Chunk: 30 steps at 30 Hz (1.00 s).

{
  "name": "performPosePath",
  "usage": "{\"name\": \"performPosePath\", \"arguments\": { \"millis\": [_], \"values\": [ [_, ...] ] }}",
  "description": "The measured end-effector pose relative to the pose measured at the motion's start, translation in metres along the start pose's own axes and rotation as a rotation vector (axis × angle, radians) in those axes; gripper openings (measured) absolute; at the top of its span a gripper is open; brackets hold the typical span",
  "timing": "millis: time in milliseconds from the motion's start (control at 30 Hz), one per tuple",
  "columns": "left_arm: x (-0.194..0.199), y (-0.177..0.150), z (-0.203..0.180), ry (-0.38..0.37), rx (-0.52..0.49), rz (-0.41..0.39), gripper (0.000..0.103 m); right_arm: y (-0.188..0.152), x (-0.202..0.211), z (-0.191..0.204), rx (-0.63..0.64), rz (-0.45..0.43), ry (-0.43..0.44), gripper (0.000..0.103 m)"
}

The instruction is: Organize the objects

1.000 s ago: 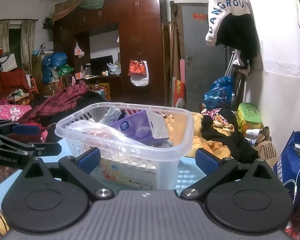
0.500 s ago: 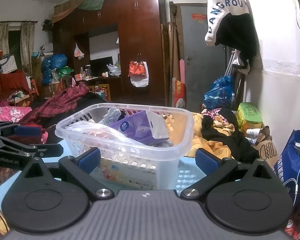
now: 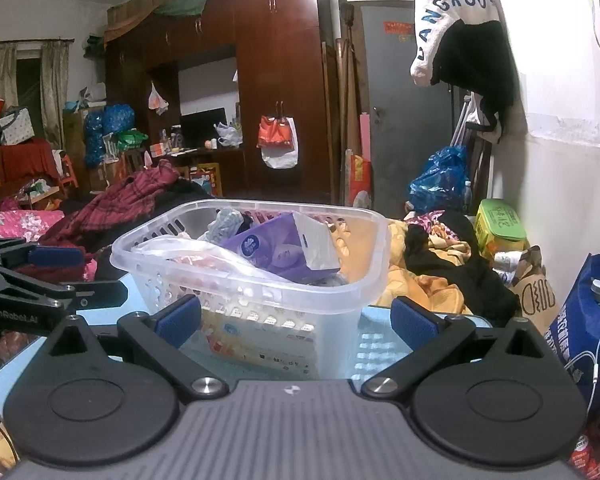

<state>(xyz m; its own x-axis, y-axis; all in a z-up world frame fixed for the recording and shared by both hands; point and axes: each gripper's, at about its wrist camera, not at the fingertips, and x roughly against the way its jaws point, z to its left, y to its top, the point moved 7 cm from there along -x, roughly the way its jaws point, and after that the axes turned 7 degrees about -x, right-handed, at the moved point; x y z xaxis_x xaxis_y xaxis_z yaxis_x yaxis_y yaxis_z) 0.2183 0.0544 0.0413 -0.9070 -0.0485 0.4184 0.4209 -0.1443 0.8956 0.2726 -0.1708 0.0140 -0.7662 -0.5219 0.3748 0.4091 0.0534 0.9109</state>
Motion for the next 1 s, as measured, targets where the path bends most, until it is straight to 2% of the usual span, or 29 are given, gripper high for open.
{"name": "performPosePath", "arguments": {
  "millis": [1000],
  "values": [
    [-0.010,0.002,-0.013,-0.006,-0.008,0.009,0.096,0.000,0.001,0.002,0.015,0.004,-0.007,0.103]
  ]
}}
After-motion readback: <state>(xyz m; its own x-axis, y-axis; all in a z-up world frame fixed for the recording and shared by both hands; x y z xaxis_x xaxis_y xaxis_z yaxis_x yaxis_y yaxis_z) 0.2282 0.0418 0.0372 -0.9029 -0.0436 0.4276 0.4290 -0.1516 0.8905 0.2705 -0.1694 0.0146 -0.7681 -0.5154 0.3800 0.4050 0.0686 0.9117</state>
